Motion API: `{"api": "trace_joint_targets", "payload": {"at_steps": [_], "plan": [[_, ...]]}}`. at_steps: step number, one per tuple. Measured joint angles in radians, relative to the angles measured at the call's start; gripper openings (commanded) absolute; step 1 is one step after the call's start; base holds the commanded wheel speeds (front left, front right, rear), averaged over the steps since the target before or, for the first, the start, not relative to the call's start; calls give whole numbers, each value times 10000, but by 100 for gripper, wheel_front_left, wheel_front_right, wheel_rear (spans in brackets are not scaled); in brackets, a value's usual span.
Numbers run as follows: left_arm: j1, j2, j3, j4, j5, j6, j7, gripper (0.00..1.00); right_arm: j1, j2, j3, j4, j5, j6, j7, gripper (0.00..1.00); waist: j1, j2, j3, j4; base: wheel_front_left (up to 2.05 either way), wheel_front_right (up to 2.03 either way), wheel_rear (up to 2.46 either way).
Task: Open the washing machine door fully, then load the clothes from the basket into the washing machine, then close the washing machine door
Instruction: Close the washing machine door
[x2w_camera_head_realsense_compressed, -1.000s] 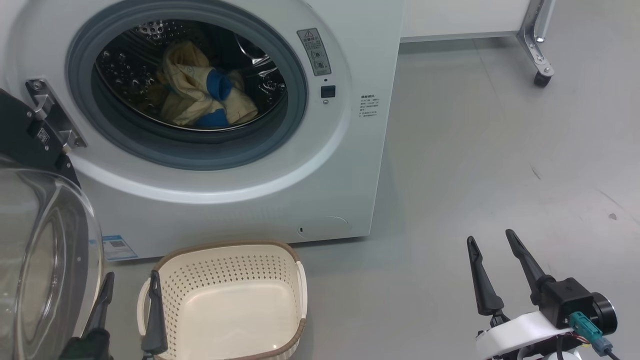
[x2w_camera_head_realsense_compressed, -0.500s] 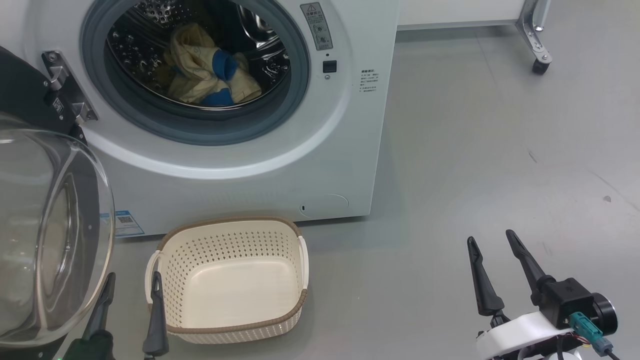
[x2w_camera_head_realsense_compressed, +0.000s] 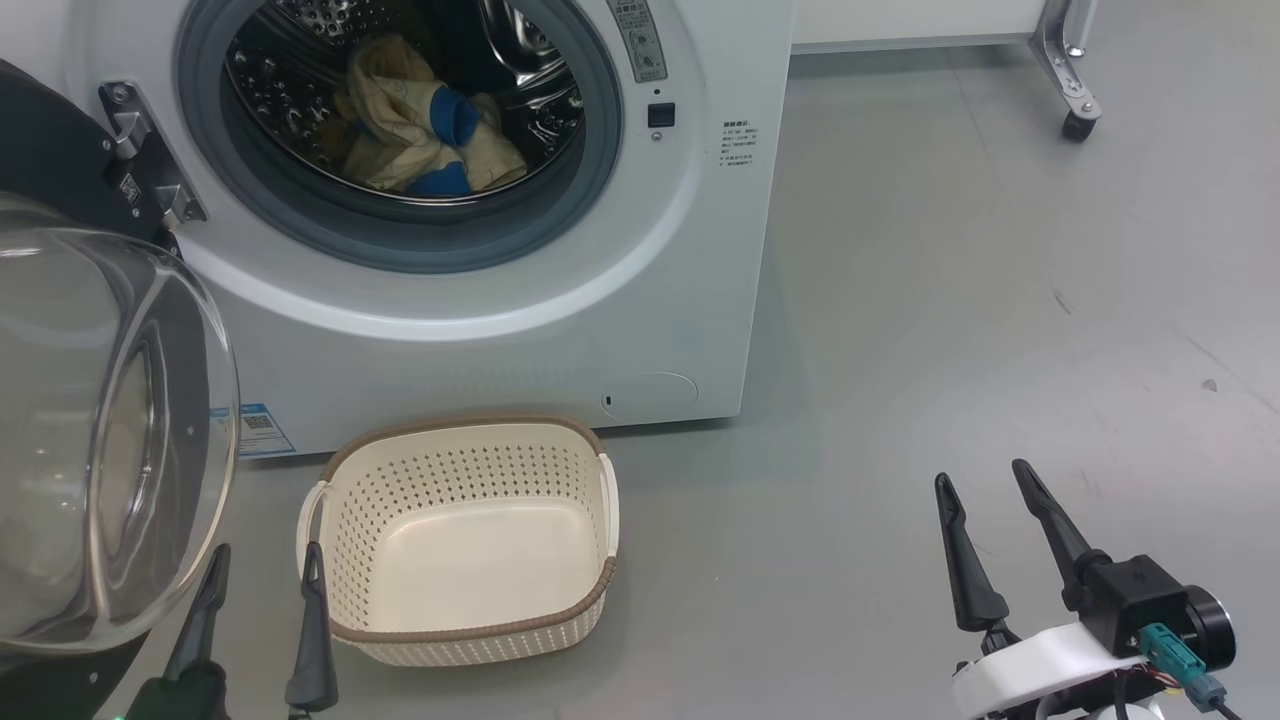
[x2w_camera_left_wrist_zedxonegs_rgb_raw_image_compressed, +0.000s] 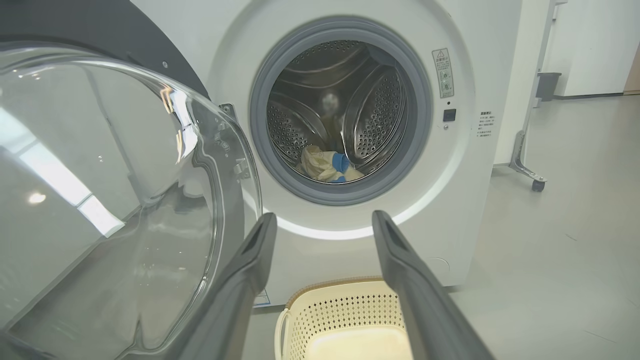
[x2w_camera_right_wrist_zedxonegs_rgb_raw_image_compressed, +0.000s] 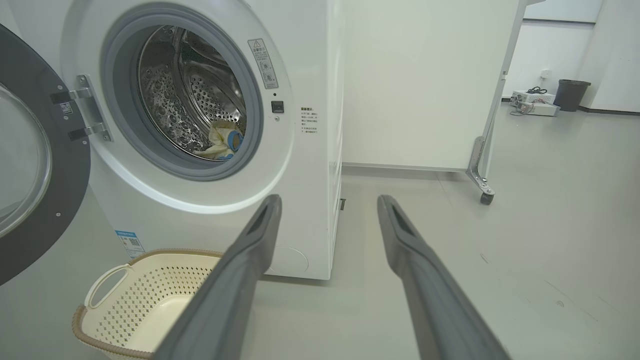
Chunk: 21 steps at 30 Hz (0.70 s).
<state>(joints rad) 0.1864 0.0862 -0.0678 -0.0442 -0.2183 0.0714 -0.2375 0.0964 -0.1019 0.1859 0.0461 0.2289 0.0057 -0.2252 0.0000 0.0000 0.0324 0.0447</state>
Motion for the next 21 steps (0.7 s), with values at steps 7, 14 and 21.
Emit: {"api": "trace_joint_targets", "payload": {"at_steps": [7,14,21], "plan": [[1,-2,-25,-27,0,27,0,100,1,-6,0,-23,2,-8,0,100,0,0,12,37,-1,1,0],[0,-2,-46,-65,0,29,2,100,1,-13,-15,-33,4,-13,13,100,0,0,29,103,0,0,0],[-3,-6,-232,-90,0,27,77,100,185,-77,-148,-105,4,-178,13,100,0,0,74,363,0,0,0]]}}
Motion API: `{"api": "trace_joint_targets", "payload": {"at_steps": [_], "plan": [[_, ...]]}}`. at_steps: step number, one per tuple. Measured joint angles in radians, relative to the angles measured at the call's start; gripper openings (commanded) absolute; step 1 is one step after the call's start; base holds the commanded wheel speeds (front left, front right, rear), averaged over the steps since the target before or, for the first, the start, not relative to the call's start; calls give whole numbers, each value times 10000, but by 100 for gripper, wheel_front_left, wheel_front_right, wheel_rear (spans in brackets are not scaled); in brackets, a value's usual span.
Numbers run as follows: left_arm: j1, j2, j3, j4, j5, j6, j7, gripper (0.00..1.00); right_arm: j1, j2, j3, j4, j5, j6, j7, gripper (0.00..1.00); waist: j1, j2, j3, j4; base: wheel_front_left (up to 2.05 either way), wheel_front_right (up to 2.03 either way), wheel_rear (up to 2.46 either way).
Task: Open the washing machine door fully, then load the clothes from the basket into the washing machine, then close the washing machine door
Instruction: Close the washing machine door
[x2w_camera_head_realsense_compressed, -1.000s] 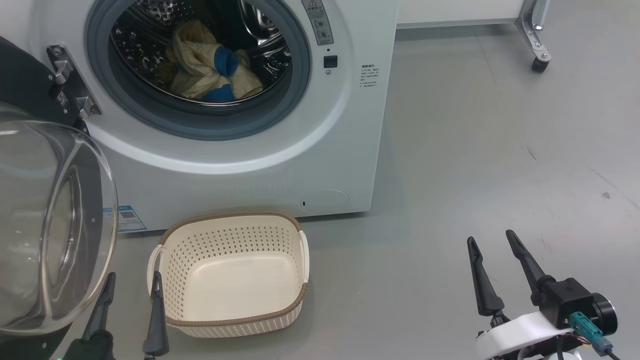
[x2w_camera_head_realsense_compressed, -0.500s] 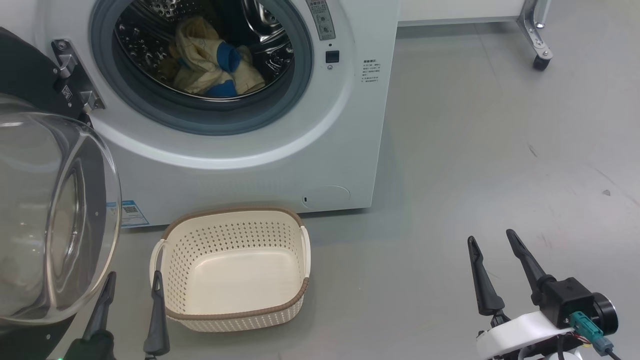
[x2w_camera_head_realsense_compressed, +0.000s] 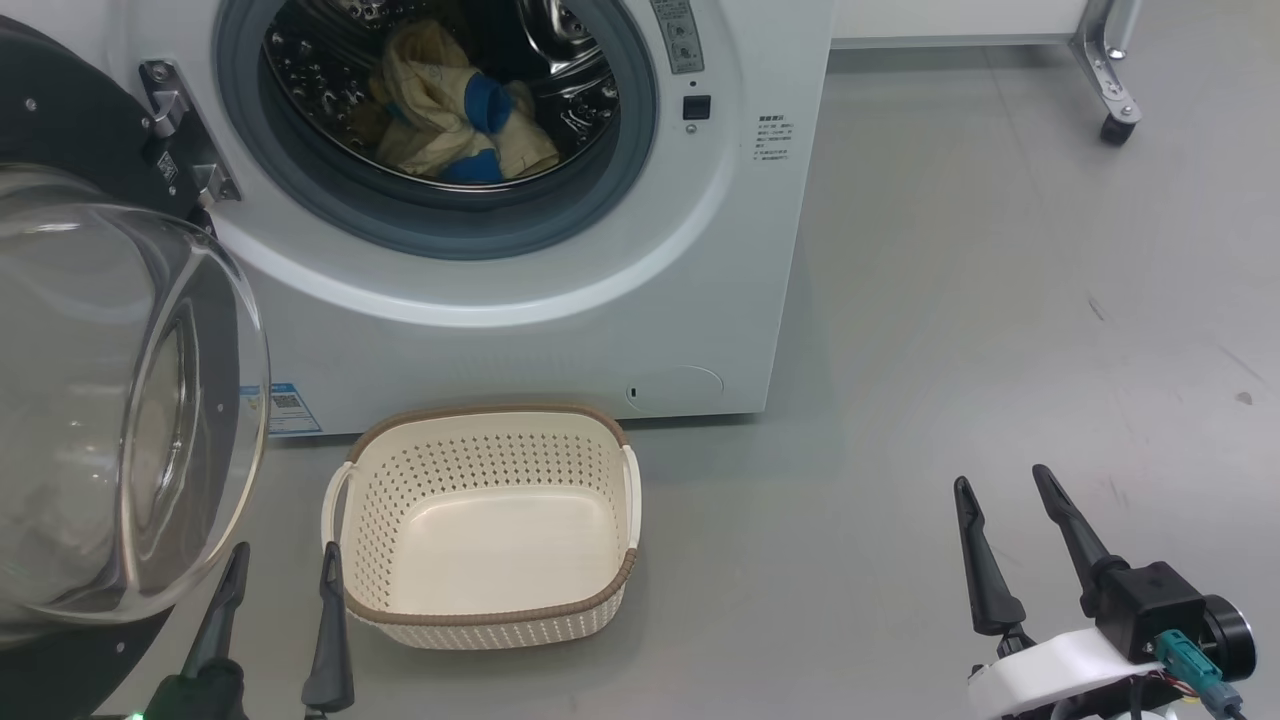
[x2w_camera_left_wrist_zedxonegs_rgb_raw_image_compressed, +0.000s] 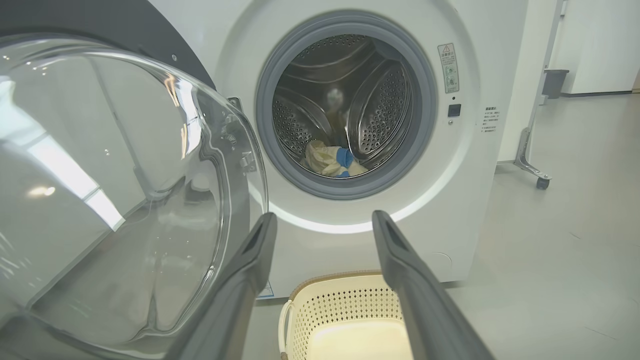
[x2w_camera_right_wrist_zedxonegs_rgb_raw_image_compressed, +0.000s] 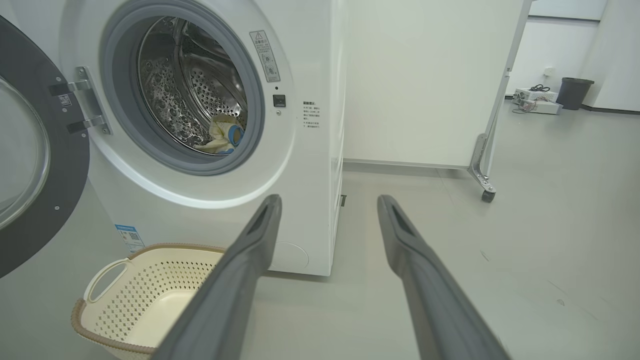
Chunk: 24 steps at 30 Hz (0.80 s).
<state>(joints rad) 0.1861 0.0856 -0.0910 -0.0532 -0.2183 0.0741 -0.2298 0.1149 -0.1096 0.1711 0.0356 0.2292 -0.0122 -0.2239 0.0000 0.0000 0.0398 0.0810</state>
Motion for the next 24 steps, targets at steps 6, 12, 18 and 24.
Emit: {"api": "trace_joint_targets", "payload": {"at_steps": [6,12,18,24], "plan": [[-12,-2,-61,-63,2,0,10,100,1,-107,-63,-130,2,-6,0,100,0,0,64,396,0,0,0],[-16,-12,-75,-44,2,2,10,100,1,-169,-71,-151,2,-6,0,100,0,0,115,979,0,0,0],[-15,-46,-94,12,0,13,10,100,1,-211,-61,-180,2,6,31,100,0,0,135,1700,0,0,0],[-14,-54,-98,86,0,88,10,100,3,-226,-2,-169,6,23,48,100,0,0,102,2501,0,0,0]]}}
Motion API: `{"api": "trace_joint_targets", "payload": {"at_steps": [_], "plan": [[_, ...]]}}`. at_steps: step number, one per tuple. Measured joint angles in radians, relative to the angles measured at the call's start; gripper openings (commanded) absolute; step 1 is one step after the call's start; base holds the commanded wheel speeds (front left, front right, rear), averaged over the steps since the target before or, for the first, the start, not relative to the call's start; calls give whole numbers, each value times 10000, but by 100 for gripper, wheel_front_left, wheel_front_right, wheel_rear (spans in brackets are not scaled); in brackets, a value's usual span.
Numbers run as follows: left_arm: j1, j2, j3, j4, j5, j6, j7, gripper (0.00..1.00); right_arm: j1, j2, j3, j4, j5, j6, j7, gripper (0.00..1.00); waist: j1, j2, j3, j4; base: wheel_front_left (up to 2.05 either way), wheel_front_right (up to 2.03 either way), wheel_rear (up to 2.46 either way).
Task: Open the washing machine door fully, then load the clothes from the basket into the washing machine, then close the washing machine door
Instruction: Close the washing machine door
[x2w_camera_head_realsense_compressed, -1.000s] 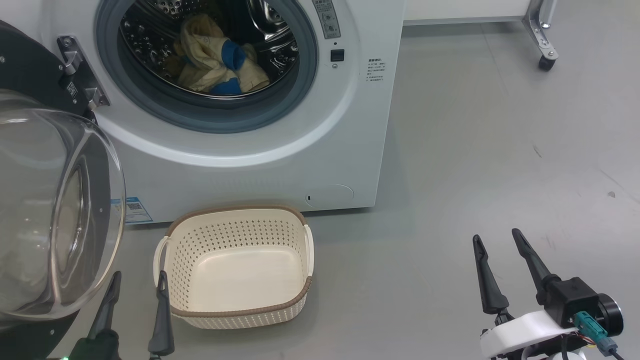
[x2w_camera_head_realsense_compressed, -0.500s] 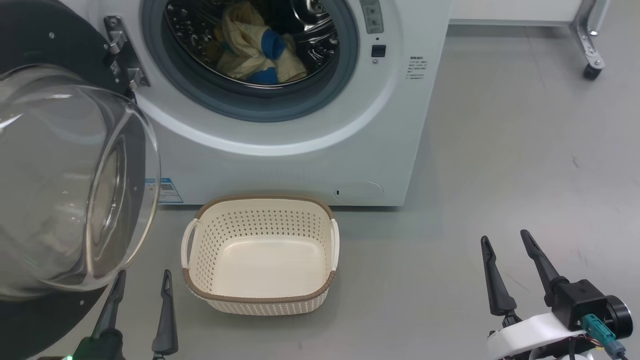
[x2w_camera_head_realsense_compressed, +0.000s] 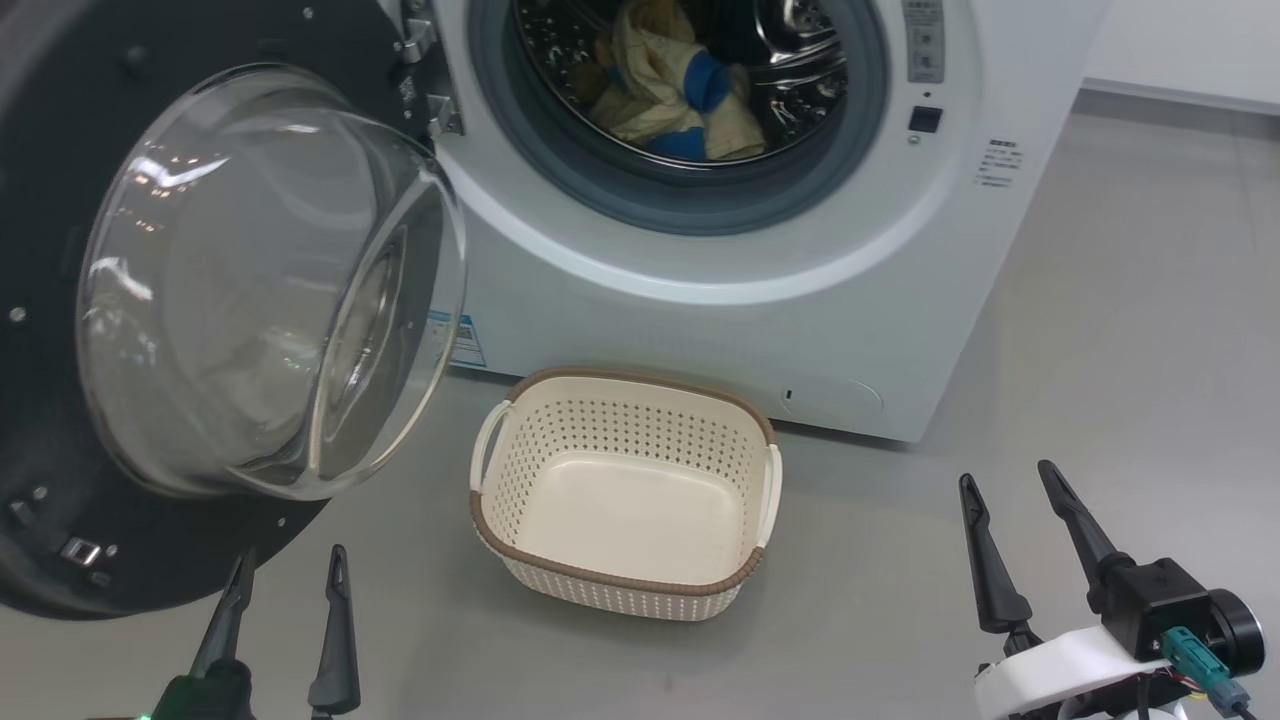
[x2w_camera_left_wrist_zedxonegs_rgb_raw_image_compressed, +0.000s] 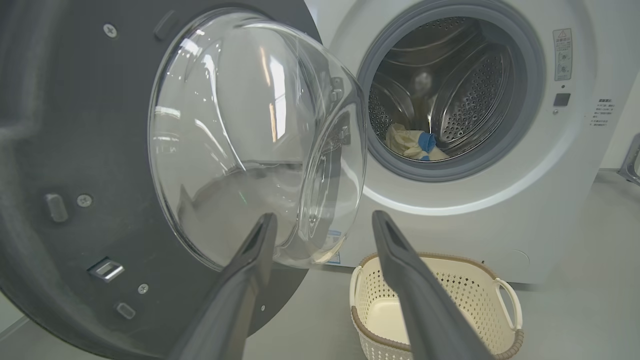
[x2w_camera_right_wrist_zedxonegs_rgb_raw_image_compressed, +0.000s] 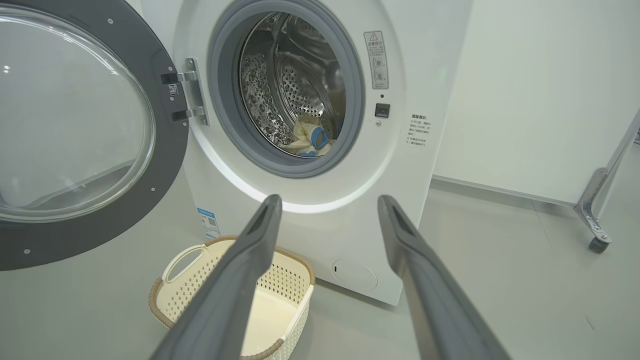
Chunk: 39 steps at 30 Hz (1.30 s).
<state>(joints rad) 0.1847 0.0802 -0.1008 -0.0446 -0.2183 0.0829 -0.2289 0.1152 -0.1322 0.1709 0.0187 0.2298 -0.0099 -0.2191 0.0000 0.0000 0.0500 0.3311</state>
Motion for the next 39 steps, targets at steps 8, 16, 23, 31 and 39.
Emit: {"api": "trace_joint_targets", "payload": {"at_steps": [8,16,23,31,39], "plan": [[2,-2,-23,48,0,0,0,100,16,2,40,6,10,-2,29,100,0,0,-138,1084,0,0,0],[131,0,366,-35,-8,90,-12,100,-4,81,587,8,8,265,232,100,0,0,-261,1822,0,0,0],[255,-4,378,-125,-35,92,-13,100,-30,79,623,63,8,293,336,100,0,0,-234,1909,0,0,0],[256,-13,320,-207,-217,79,-13,0,-44,94,623,153,8,293,336,100,0,0,-216,1912,0,0,0],[258,-56,257,-314,-769,-217,-13,0,-58,98,619,169,8,291,334,100,0,0,-222,1905,0,0,0]]}}
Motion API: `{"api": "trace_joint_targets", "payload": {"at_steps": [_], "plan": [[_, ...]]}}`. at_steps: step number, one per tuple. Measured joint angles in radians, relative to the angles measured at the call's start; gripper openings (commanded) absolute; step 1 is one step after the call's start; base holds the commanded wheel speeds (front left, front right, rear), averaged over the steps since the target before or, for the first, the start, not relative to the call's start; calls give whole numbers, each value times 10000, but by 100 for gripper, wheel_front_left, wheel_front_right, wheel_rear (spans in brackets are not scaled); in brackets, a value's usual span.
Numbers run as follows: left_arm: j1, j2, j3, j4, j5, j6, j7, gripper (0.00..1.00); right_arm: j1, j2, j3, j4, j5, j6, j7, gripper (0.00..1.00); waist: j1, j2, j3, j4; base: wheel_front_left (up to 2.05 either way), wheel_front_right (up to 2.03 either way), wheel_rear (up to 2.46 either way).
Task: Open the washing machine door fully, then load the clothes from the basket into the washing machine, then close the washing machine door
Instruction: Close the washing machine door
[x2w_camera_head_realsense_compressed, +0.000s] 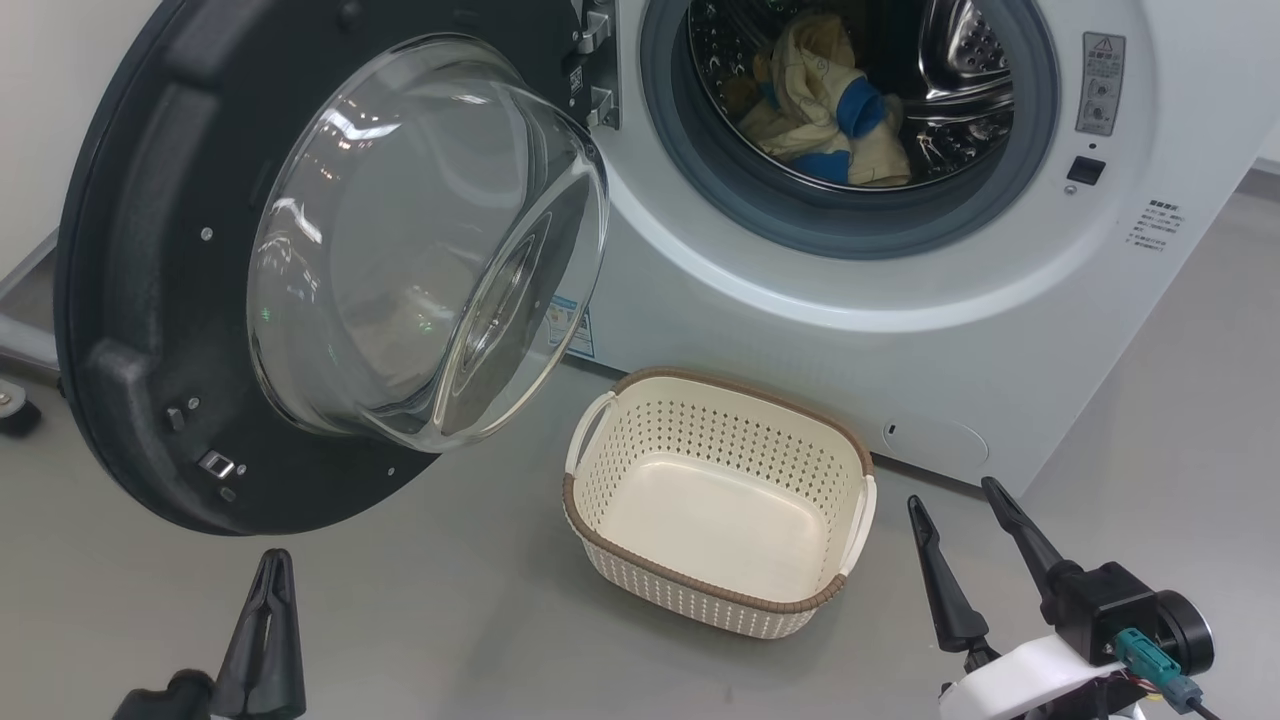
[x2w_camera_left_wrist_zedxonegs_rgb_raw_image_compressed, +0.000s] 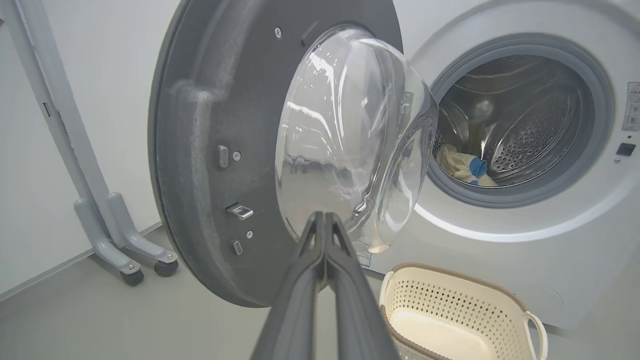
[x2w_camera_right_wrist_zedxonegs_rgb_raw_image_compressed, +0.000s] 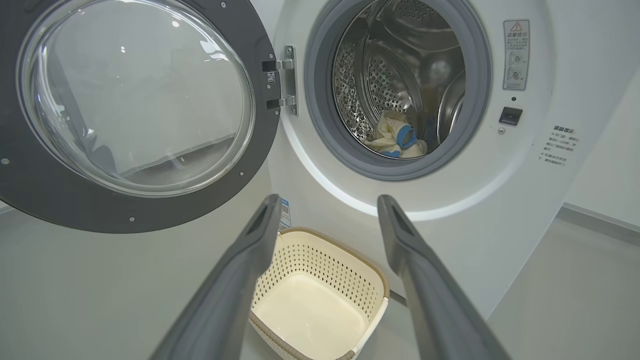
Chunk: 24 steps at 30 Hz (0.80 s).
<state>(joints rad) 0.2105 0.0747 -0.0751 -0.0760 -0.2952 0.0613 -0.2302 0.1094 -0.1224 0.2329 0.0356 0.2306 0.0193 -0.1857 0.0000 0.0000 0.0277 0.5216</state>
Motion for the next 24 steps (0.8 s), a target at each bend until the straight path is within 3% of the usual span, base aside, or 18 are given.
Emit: {"api": "trace_joint_targets", "payload": {"at_steps": [3,11,18,24], "plan": [[0,-94,-17,-123,-917,-357,-2,0,-2,4,0,23,0,0,0,100,0,0,-8,0,0,0,0],[0,-282,-272,-629,-5864,-1816,105,0,-53,25,2,42,0,0,0,100,0,0,5,12,0,0,0],[290,-274,-1095,-1808,-9426,-1812,-174,0,-172,27,-2,46,0,-13,-2,100,0,0,42,39,0,0,0],[171,-274,658,-2644,-12218,-1814,-190,0,-174,23,-46,46,0,-38,-4,100,0,0,66,50,0,0,0]]}}
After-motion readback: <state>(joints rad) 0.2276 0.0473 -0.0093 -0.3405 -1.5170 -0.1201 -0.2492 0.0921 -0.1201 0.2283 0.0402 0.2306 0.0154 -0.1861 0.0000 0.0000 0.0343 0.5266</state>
